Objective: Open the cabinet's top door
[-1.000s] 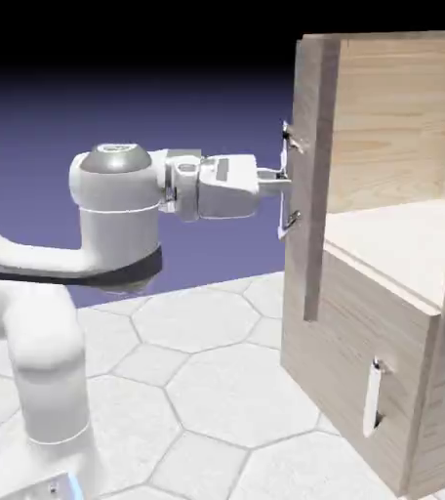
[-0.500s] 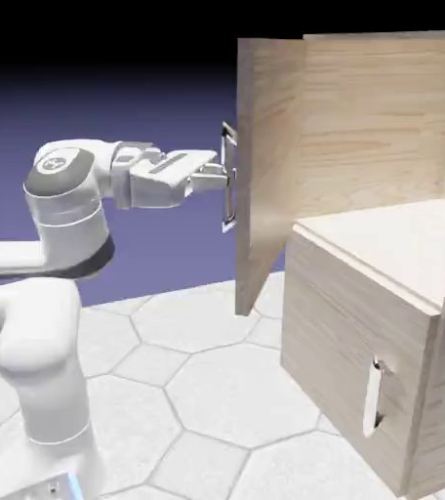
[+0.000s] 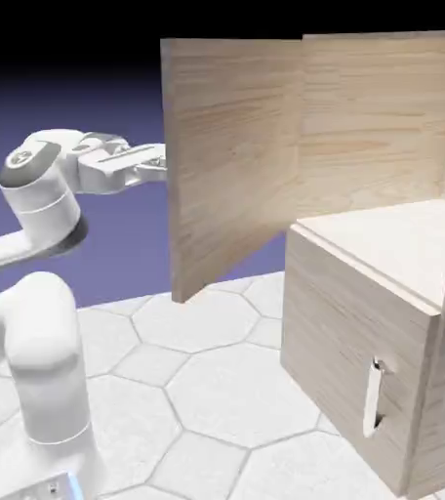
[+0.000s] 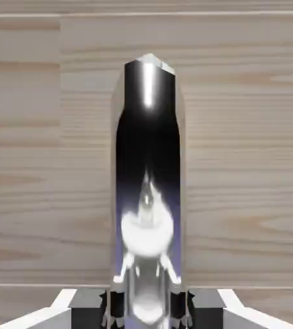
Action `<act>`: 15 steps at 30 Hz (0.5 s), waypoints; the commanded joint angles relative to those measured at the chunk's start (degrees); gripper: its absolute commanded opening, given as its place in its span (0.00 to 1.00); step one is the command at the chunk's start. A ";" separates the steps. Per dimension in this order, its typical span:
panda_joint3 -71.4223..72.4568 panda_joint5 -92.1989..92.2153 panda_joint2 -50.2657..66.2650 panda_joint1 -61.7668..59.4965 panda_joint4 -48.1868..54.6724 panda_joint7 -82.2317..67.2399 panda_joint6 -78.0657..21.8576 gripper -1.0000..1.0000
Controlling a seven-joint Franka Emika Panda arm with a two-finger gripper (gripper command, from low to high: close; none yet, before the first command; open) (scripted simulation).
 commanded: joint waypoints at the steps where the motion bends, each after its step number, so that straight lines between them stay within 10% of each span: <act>1: 2.08 1.53 0.31 0.08 0.84 0.16 -1.93 0.00; 15: 25.19 25.77 -1.26 -17.37 19.74 -6.16 -22.44 0.00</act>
